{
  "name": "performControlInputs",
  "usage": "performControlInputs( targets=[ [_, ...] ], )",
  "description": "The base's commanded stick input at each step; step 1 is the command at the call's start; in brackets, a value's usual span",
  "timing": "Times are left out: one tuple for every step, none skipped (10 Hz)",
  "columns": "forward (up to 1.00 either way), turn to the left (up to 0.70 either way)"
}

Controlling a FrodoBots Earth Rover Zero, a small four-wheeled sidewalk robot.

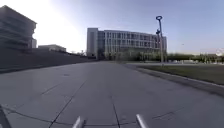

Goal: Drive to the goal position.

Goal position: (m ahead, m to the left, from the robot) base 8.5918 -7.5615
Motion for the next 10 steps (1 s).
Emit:
performControlInputs(
  targets=[
    [0.6,0.0],
    [0.6,0.0],
    [0.6,0.0],
    [0.6,0.0],
    [0.6,0.0],
    [0.6,0.0],
    [0.6,0.0],
    [0.6,0.0],
    [0.6,0.0],
    [0.6,0.0]
  ],
)
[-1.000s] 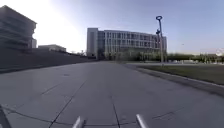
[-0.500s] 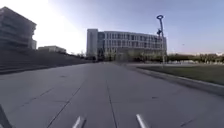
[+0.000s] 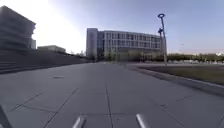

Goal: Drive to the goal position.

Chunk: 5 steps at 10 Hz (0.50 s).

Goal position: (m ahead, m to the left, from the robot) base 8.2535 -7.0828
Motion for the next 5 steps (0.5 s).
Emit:
performControlInputs(
  targets=[
    [0.6,0.0],
    [0.6,0.0],
    [0.6,0.0],
    [0.6,0.0],
    [0.6,0.0]
  ],
)
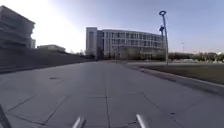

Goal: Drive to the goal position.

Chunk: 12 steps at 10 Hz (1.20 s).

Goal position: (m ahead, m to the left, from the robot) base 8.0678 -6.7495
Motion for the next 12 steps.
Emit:
performControlInputs(
  targets=[
    [0.6,0.0],
    [0.6,0.0],
    [0.6,0.0],
    [0.6,0.0],
    [0.6,0.0],
    [0.6,0.0],
    [0.6,0.0],
    [0.6,0.0],
    [0.6,0.0],
    [0.6,0.0],
    [0.6,0.0],
    [0.6,0.0]
  ],
)
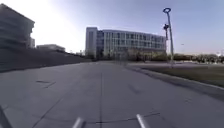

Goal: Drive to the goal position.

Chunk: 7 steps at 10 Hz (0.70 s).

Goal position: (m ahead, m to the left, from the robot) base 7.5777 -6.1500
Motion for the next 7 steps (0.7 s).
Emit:
performControlInputs(
  targets=[
    [0.6,0.0],
    [0.6,0.0],
    [0.6,0.0],
    [0.6,0.0],
    [0.6,0.0],
    [0.6,0.0],
    [0.6,0.0]
  ],
)
